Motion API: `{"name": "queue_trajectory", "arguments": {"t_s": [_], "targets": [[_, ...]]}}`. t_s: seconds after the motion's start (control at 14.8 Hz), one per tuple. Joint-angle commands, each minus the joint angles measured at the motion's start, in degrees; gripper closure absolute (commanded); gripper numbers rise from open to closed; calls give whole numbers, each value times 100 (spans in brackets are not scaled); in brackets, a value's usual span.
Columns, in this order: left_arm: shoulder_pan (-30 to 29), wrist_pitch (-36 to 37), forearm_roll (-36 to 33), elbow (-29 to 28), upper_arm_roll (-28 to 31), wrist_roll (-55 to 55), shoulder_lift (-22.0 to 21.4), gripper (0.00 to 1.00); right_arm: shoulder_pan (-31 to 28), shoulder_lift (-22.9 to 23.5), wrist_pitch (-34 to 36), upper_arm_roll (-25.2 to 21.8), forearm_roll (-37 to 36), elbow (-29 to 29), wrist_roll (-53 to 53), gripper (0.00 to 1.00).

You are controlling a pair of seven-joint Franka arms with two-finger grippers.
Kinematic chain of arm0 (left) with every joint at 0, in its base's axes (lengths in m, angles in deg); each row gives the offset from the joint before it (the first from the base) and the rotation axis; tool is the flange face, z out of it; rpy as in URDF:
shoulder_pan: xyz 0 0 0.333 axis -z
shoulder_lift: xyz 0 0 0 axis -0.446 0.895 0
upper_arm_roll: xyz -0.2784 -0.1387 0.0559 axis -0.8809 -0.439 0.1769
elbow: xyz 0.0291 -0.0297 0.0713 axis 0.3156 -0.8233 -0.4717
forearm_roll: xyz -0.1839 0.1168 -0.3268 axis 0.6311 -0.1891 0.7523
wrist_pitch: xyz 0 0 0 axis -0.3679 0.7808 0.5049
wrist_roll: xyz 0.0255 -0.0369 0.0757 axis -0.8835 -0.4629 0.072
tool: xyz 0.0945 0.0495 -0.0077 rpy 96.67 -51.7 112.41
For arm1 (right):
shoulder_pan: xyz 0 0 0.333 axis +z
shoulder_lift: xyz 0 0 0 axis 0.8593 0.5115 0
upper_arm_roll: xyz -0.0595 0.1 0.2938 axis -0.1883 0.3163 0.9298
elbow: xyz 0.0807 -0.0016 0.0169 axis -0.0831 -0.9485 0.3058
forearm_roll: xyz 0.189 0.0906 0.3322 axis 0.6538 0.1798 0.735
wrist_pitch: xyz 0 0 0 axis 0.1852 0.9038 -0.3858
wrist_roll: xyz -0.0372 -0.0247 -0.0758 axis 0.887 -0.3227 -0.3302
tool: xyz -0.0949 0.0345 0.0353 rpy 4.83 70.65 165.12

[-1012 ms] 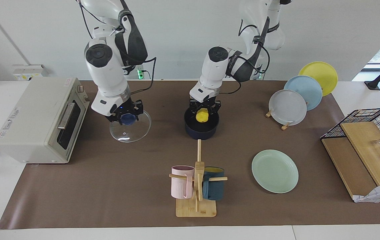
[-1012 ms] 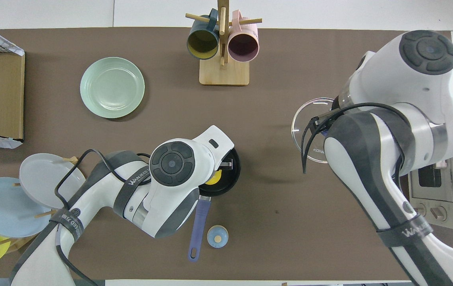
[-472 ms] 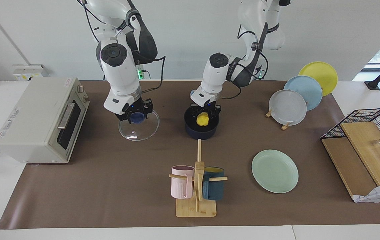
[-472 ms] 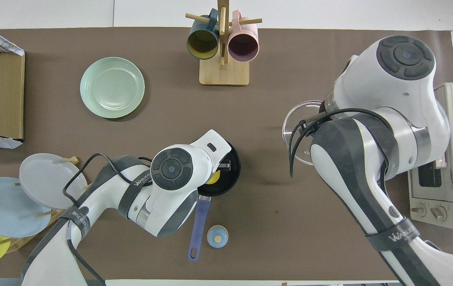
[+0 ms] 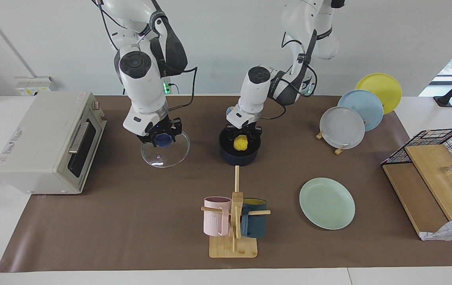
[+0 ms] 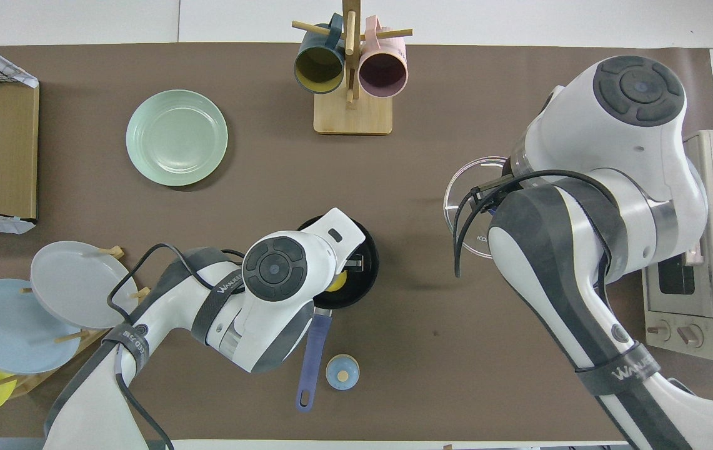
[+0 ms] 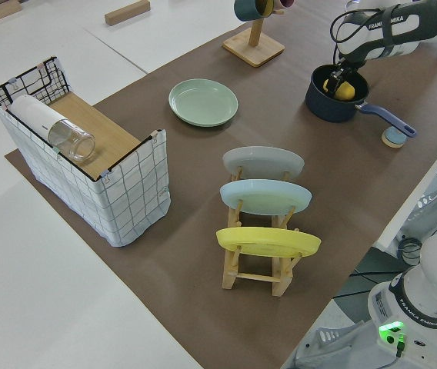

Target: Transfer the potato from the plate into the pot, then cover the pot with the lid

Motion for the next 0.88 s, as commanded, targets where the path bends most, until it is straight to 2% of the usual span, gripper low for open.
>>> {"name": "queue_trajectory", "arguments": {"t_s": [0.0,0.07,0.13,0.2,0.27,0.47,0.67,0.81], "targets": [[200,-251,-20,-174,115,-60,12,100,-36,25,-74,30,101,75,-95,100],[209,-242,-125,-174,115,-60,21,100,-36,25,-74,30,101,75,-95,100],[218,-242,-196,-182,115,-68,21,82,-36,34,-74,30,101,75,-95,100],[218,-216,-196,-174,115,-77,21,34,-36,34,-65,30,101,75,-95,100],[218,-181,-205,-156,115,-77,21,0,-36,34,-74,30,101,75,-95,100],[157,178,-205,10,115,-191,-66,0,-44,34,-65,30,101,75,-95,100],[78,1441,-205,773,185,-401,-215,0,-45,34,-56,30,101,83,-95,100],[-290,2259,-205,1344,203,-604,-417,0,-36,34,-65,39,101,101,-104,100]]}}
